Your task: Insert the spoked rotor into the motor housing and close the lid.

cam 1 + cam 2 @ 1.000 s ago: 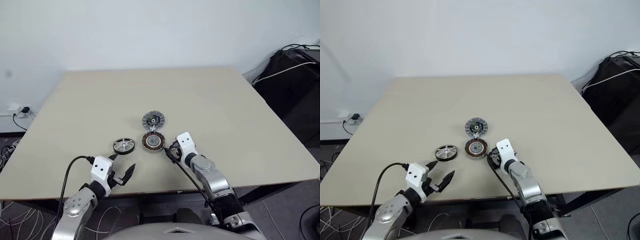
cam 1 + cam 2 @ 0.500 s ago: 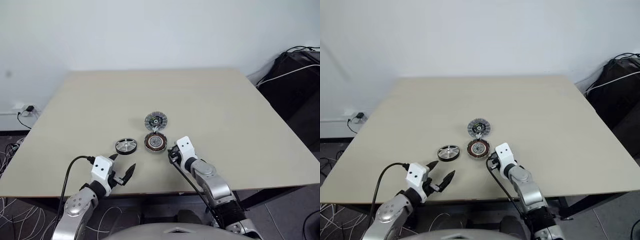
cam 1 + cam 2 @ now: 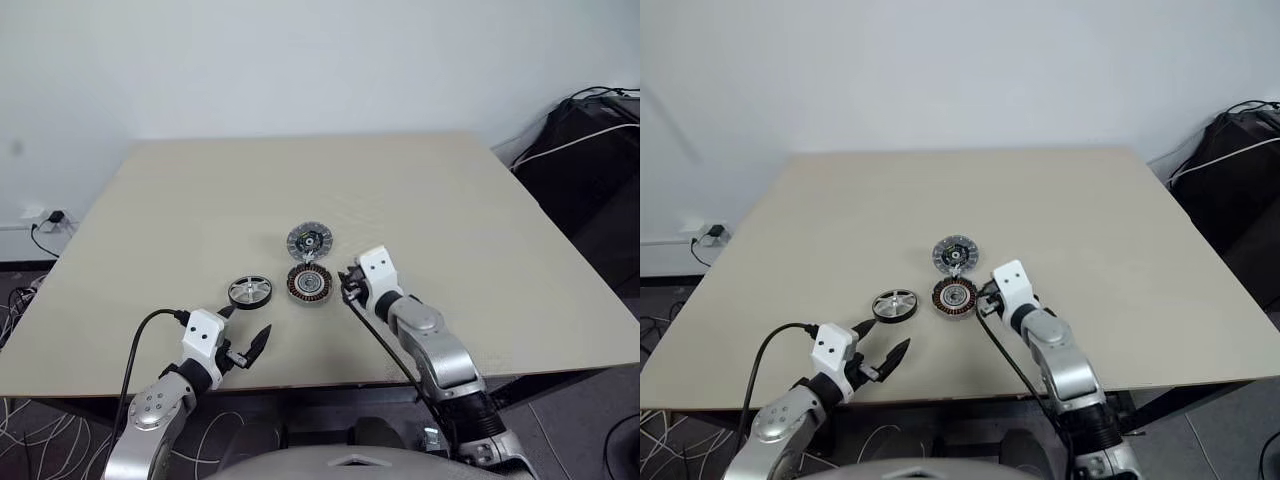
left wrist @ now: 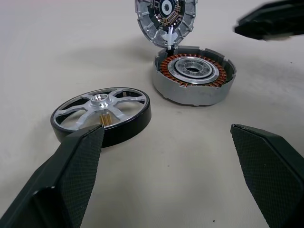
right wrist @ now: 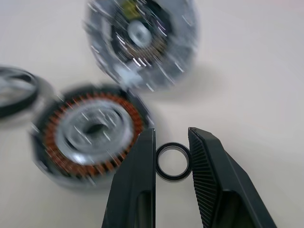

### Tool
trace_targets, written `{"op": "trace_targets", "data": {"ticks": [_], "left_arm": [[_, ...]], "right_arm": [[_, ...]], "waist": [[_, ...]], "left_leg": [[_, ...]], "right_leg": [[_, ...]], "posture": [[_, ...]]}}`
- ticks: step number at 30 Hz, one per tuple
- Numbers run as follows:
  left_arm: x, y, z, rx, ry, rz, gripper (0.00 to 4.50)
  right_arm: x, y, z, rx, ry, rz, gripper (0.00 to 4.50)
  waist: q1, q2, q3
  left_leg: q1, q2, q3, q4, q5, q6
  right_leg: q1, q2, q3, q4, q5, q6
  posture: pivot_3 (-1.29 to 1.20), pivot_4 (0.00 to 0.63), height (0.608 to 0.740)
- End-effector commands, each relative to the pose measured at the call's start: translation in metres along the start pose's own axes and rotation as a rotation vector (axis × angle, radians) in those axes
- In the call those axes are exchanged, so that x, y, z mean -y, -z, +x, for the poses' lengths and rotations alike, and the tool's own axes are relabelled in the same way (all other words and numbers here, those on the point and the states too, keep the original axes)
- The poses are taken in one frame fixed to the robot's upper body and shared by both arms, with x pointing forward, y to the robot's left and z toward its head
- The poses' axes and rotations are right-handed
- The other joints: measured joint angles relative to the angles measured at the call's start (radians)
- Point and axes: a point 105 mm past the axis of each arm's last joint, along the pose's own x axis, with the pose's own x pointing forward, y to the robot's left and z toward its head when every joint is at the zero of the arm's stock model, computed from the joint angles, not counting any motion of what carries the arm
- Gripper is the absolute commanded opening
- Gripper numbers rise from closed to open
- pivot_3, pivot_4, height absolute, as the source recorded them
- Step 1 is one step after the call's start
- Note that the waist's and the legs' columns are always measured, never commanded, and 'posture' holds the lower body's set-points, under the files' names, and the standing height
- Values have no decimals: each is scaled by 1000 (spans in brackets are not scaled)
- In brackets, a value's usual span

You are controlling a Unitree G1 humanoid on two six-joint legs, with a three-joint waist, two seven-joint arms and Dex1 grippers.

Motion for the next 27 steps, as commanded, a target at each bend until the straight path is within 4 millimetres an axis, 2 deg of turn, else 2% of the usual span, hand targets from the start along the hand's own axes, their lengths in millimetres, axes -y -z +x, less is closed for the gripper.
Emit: {"op": "trace_targets", "data": {"ticks": [1,10,27], "left_arm": [[2,-9,2,38,11,19,4500],[3,-7,3,37,4,9,4500],[4,-13,1,44,2,15,4500]], "right_arm": [[-15,-9,11,22,-42,-47,687],[-39,-2,34,-7,-111,-73,687],[-38,2,46,-14,-107,-67,687]], "waist": [[0,0,0],[-1,0,0],[-7,1,1]], "left_leg": [[0,0,0,0,0,0],[0,0,0,0,0,0],[1,0,0,0,0,-1]], "right_leg": [[0,0,0,0,0,0],[0,1,0,1,0,0],[0,2,1,1,0,0]], "posture": [[0,0,740],[0,0,740],[0,0,740]]}}
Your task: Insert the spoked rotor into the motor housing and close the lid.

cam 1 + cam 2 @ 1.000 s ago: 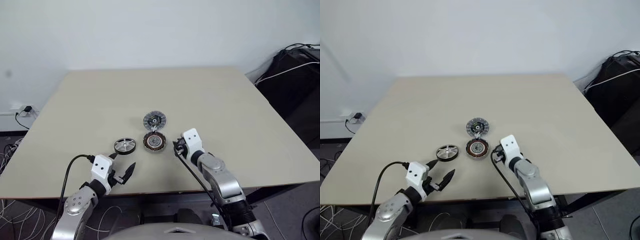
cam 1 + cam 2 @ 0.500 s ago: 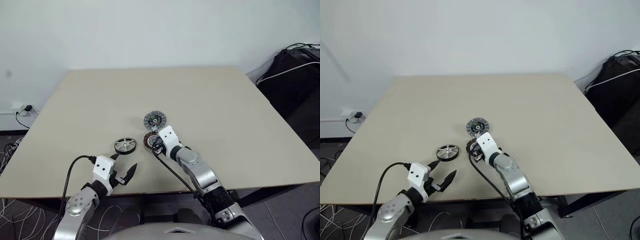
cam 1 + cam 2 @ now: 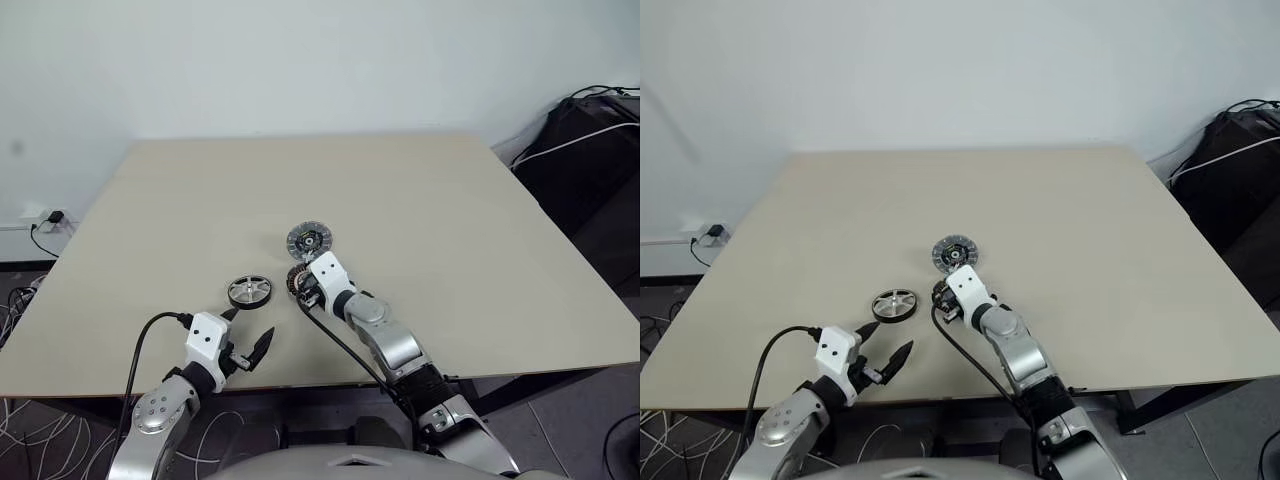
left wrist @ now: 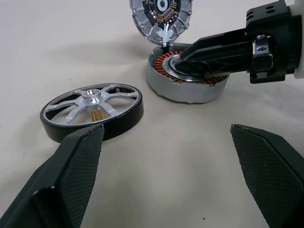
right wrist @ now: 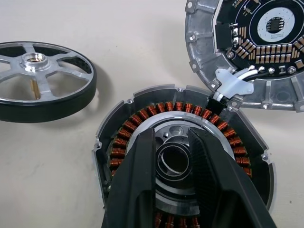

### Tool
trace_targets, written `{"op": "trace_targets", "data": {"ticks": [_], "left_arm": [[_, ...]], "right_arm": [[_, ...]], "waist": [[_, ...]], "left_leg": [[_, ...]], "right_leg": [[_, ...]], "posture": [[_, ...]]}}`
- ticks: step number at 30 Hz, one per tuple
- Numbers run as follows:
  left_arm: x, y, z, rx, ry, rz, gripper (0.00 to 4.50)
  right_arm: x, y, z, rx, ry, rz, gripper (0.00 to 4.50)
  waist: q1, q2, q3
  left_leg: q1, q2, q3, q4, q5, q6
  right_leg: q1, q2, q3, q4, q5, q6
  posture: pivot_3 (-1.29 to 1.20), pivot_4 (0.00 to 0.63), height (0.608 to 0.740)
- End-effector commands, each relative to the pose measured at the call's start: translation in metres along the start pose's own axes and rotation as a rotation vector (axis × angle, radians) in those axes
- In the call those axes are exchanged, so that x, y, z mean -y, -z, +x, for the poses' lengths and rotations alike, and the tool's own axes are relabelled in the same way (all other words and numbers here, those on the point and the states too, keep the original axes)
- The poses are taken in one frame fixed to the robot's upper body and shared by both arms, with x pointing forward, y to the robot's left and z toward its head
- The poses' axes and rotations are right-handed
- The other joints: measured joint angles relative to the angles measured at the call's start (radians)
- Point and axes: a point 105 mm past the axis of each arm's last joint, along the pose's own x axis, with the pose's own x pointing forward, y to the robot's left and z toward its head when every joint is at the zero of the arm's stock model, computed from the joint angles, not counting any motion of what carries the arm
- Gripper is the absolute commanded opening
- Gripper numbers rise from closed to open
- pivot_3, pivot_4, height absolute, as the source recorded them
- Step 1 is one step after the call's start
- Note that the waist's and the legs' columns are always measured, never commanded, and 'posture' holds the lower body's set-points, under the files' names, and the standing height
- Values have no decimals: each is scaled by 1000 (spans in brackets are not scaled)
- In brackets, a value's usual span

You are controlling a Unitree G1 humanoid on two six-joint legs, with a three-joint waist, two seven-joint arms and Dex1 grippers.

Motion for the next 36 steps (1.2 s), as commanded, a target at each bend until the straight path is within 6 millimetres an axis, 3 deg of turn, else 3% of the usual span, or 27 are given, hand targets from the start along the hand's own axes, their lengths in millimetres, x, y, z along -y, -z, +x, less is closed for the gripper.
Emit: {"op": "trace_targets", "data": {"ticks": [1,11,18,22,25,32,36], "left_arm": [[-1,-15,1,48,5,31,4500],[-5,-10,-1,41,1,30,4500],[-1,-9,2,41,6,23,4500],[0,-11,3,43,8,22,4500],[0,-9,2,40,10,21,4500],[2,-11,3,43,16,21,4500],[2,-11,3,43,18,23,4500]], "right_arm": [[2,-15,3,53,7,-8,687],[4,-14,6,49,0,1,687],[1,-21,1,85,-19,4,2960],[-9,-39,-13,160,-82,17,2960],[-15,-45,-22,182,-114,28,2348],[-11,-34,-25,103,-45,1,40],[-15,-30,-21,62,-43,-33,15]], "waist": [[-1,0,0],[-5,0,0],[-5,0,0],[-4,1,0],[-4,1,1],[-1,1,0],[-1,1,1]], "left_leg": [[0,0,0,0,0,0],[1,0,0,0,0,0],[1,0,0,0,0,0],[0,0,0,0,0,0],[0,0,-1,0,0,-1],[0,0,0,0,0,-1],[0,0,0,0,0,-1]], "right_leg": [[0,0,0,0,0,0],[0,0,0,1,0,-1],[0,0,0,1,0,-1],[0,0,0,1,0,0],[-1,0,1,1,0,0],[0,0,1,1,0,0],[-1,0,0,1,0,0]], "posture": [[0,0,740],[0,0,740],[0,0,740],[0,0,740],[0,0,740],[0,0,740],[0,0,740]]}}
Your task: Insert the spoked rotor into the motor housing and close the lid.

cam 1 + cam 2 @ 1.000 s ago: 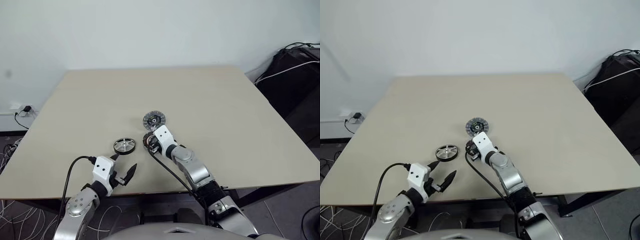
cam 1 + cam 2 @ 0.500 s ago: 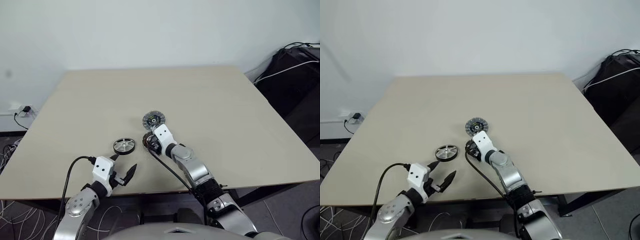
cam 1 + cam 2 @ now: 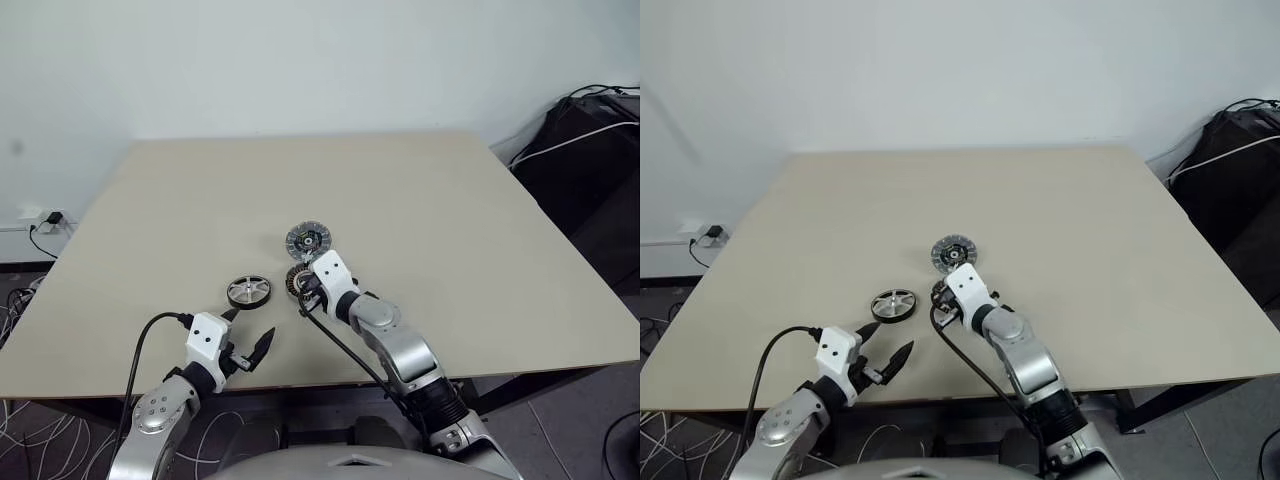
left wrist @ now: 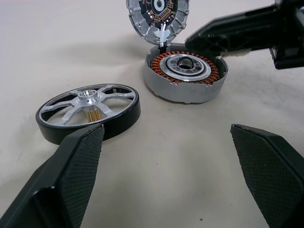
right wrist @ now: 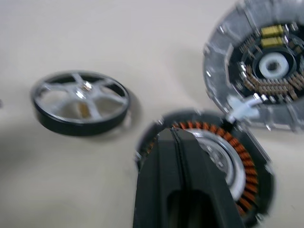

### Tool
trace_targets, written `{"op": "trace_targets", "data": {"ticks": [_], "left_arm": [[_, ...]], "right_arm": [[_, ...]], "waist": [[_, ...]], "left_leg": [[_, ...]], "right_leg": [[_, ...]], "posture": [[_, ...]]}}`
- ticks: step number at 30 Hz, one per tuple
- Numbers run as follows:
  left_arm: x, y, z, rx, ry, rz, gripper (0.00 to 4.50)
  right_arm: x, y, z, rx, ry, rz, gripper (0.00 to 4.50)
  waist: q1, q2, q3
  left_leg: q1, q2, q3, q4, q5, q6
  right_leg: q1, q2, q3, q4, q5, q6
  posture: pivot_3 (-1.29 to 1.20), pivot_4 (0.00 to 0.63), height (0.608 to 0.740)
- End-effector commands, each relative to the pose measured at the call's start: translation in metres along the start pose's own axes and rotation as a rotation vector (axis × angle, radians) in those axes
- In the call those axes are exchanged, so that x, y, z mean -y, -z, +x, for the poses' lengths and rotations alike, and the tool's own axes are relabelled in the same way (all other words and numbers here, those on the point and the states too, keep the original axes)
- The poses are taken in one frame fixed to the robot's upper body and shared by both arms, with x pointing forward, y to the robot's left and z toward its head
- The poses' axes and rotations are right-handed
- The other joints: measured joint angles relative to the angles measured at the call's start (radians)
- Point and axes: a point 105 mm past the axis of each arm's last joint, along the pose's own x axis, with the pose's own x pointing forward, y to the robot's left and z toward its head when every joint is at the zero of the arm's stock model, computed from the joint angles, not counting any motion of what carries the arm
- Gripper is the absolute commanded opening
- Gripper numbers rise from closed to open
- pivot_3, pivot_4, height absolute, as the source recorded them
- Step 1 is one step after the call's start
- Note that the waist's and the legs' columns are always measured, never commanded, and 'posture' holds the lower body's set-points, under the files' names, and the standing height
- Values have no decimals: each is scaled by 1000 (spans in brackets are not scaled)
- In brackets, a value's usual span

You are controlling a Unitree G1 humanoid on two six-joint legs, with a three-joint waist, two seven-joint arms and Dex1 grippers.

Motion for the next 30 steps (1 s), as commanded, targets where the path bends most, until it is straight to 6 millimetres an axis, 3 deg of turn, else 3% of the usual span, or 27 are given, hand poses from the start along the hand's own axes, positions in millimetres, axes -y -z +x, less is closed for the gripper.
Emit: {"op": "trace_targets", "data": {"ticks": [1,10,30], "left_arm": [[2,-11,3,40,10,25,4500],[3,-15,3,46,5,23,4500],[10,-33,3,53,6,24,4500]], "right_arm": [[-6,-16,2,36,-9,-46,15],[-8,-17,16,20,-23,-44,15],[17,-6,21,-14,65,0,15]], "waist": [[-1,0,0],[-1,0,0],[-4,0,0]], "left_leg": [[0,0,0,0,0,0],[0,0,0,0,0,0],[0,0,0,0,0,0]], "right_leg": [[0,0,0,0,0,0],[0,0,0,0,0,0],[0,1,0,0,0,0]], "posture": [[0,0,740],[0,0,740],[0,0,740]]}}
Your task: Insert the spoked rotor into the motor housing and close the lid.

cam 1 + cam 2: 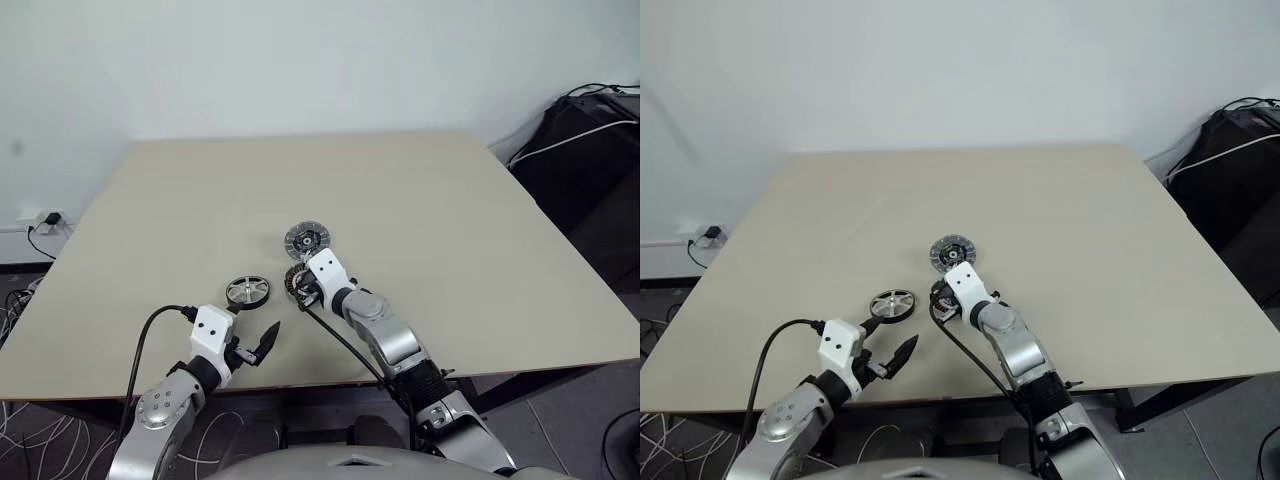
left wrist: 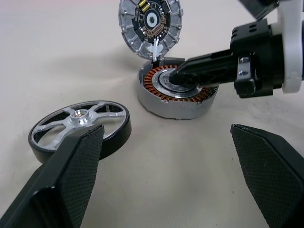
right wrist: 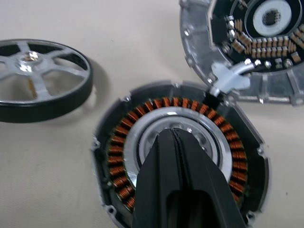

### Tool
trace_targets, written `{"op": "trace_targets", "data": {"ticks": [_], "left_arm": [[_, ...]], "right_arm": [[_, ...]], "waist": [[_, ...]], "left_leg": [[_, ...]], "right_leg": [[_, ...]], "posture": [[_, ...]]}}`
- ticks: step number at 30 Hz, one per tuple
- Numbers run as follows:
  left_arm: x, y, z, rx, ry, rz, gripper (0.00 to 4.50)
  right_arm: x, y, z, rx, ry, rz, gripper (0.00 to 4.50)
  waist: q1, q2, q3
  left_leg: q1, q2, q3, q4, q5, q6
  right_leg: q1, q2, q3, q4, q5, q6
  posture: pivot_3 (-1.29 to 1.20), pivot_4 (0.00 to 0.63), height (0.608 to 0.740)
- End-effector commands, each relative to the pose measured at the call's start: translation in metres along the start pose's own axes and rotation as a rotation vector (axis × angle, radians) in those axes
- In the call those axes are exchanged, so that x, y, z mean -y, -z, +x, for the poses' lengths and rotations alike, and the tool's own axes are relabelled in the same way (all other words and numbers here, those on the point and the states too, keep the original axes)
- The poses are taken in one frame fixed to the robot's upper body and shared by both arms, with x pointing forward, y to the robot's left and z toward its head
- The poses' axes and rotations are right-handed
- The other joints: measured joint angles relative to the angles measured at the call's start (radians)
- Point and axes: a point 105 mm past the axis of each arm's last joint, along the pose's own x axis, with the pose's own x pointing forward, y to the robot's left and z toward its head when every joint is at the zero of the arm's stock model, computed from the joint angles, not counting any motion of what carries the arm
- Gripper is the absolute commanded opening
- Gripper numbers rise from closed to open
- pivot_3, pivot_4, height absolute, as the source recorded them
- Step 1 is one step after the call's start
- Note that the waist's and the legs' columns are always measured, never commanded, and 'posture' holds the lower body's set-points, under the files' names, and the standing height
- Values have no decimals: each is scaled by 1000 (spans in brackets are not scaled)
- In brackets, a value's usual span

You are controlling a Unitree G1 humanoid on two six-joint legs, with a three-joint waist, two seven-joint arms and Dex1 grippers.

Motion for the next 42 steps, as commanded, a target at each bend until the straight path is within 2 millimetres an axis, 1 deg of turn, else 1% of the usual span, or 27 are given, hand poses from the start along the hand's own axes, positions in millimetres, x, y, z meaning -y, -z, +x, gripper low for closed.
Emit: {"op": "trace_targets", "data": {"ticks": [1,12,23,25,32,35,40,42], "left_arm": [[2,-16,0,48,9,27,4500],[0,-9,0,38,17,27,4500],[-5,3,0,30,20,26,4500],[-5,5,0,30,21,25,4500],[-5,9,0,30,23,24,4500],[-6,9,0,32,23,23,4500],[-5,8,0,35,20,21,4500],[-4,5,0,40,19,22,4500]], "right_arm": [[6,-18,-1,63,22,-10,15],[14,-13,-2,57,55,3,15],[14,-14,-4,62,53,3,15],[13,-17,-4,75,47,6,15],[1,-39,-7,159,-3,3,15],[-2,-43,-7,172,-17,3,15],[2,-35,-3,137,-4,4,15],[9,-22,0,91,28,12,15]], "waist": [[0,0,0],[0,0,0],[0,0,0],[0,0,0],[0,0,0],[0,0,0],[0,0,0],[0,0,0]], "left_leg": [[0,0,0,0,0,0],[0,0,0,0,0,0],[0,0,0,0,0,0],[0,0,0,0,0,0],[0,0,0,0,0,0],[0,0,0,0,0,0],[0,0,0,0,0,0],[0,0,0,0,0,0]], "right_leg": [[0,0,0,0,0,0],[0,0,0,0,0,0],[0,0,0,0,0,0],[0,0,0,0,0,0],[0,0,0,0,0,0],[0,0,0,0,0,0],[0,0,0,0,0,0],[0,0,0,0,0,0]], "posture": [[0,0,740],[0,0,740],[0,0,740],[0,0,740],[0,0,740],[0,0,740],[0,0,740],[0,0,740]]}}
